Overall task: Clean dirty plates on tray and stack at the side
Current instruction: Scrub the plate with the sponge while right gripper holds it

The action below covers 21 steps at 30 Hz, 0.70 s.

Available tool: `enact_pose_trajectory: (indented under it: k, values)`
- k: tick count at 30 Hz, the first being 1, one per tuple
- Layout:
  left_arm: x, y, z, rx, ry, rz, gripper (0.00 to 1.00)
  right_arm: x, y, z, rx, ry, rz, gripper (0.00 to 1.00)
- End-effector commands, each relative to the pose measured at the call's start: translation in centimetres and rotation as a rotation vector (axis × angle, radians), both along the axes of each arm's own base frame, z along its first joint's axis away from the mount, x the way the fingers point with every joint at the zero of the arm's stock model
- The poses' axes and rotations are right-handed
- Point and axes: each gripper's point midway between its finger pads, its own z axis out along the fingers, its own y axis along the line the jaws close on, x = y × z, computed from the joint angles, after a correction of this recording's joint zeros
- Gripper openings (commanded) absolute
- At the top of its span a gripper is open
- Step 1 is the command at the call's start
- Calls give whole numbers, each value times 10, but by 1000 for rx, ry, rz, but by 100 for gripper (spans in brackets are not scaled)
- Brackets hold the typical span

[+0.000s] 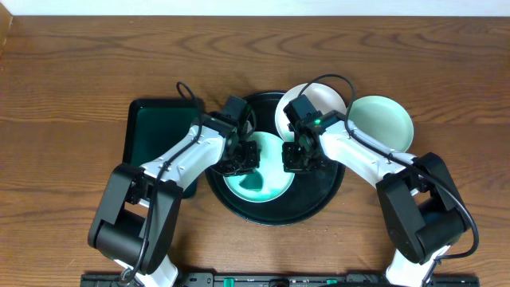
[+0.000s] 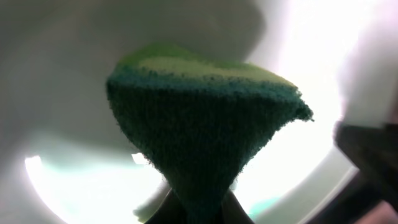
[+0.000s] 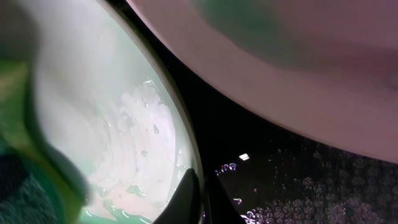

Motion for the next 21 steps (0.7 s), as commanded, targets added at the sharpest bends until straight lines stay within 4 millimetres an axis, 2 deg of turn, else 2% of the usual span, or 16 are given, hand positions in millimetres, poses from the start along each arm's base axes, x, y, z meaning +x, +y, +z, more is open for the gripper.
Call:
enact_pose_trajectory:
  k: [1,2,5,6,8,12,14,17,21]
  values:
    - [-4,-6,-4,-37,-3,-56,7,-2,0,-6,-13,17,3,1]
    - [-1,-3,-5,-13,-14,-45,7,-2,0,-6,-13,18,3,1]
    - [11,24,-14,147,-47,69,7,-2,0,-6,-13,17,6,1]
    - [15,39,-17,235,-61,147,7,-3,0,-6,-13,17,6,1]
    - [19,56,-18,325,-79,234,7,-3,0,-6,-13,17,6,1]
    - [21,65,-18,374,-91,276,7,-2,0,-6,-13,17,6,1]
    - [16,60,-18,341,-60,263,7,-3,0,-6,-13,17,6,1]
    - [-5,18,-13,127,38,121,7,-2,0,-6,-13,17,5,1]
    - [-17,-6,-13,89,38,48,7,-2,0,-6,-12,17,5,1]
